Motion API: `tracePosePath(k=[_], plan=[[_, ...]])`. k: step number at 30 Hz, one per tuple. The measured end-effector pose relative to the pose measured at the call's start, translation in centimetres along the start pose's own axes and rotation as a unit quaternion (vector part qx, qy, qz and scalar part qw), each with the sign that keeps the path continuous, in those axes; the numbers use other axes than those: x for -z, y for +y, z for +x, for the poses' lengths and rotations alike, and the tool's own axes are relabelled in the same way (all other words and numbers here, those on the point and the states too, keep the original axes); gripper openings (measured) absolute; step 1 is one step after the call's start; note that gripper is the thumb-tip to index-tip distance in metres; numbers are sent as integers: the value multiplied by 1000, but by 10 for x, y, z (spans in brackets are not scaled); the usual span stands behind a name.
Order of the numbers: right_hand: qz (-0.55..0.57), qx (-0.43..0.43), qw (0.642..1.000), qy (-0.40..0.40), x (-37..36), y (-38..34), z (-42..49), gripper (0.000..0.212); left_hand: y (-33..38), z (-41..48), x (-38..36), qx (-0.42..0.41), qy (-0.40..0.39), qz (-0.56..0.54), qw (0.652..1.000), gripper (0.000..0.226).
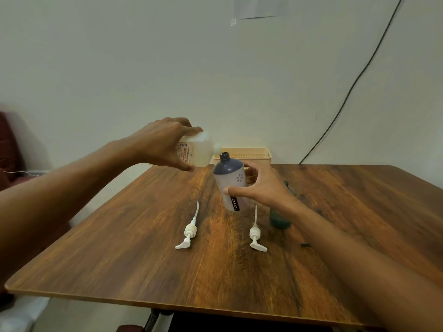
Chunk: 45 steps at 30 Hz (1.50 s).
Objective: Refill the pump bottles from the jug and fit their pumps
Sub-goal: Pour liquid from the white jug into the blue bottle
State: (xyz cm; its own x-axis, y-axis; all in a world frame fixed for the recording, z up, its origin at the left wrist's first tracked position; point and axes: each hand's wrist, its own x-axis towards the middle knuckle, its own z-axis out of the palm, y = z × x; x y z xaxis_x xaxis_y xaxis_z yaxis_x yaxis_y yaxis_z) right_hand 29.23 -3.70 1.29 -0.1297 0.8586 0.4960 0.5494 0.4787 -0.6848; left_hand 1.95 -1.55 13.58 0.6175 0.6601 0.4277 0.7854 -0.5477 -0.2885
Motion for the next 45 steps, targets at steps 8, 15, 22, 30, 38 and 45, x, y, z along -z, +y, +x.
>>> tracePosePath(k=[8, 15, 22, 30, 38, 45], plan=[[2, -4, 1000, 0, 0, 0, 0, 85, 1, 0, 1, 1, 1, 2, 1000, 99], [1, 2, 1000, 6, 0, 1, 0, 83, 2, 0, 2, 3, -2, -1, 1000, 98], [7, 3, 1000, 6, -1, 1, 1, 81, 3, -1, 3, 3, -4, 2, 1000, 99], [14, 8, 1000, 5, -2, 1, 0, 82, 1, -1, 1, 5, -1, 0, 1000, 100], [11, 8, 1000, 3, -4, 7, 3, 84, 2, -2, 1, 4, 0, 2, 1000, 101], [18, 7, 1000, 0, -4, 10, 3, 83, 3, -4, 3, 5, -6, 3, 1000, 100]])
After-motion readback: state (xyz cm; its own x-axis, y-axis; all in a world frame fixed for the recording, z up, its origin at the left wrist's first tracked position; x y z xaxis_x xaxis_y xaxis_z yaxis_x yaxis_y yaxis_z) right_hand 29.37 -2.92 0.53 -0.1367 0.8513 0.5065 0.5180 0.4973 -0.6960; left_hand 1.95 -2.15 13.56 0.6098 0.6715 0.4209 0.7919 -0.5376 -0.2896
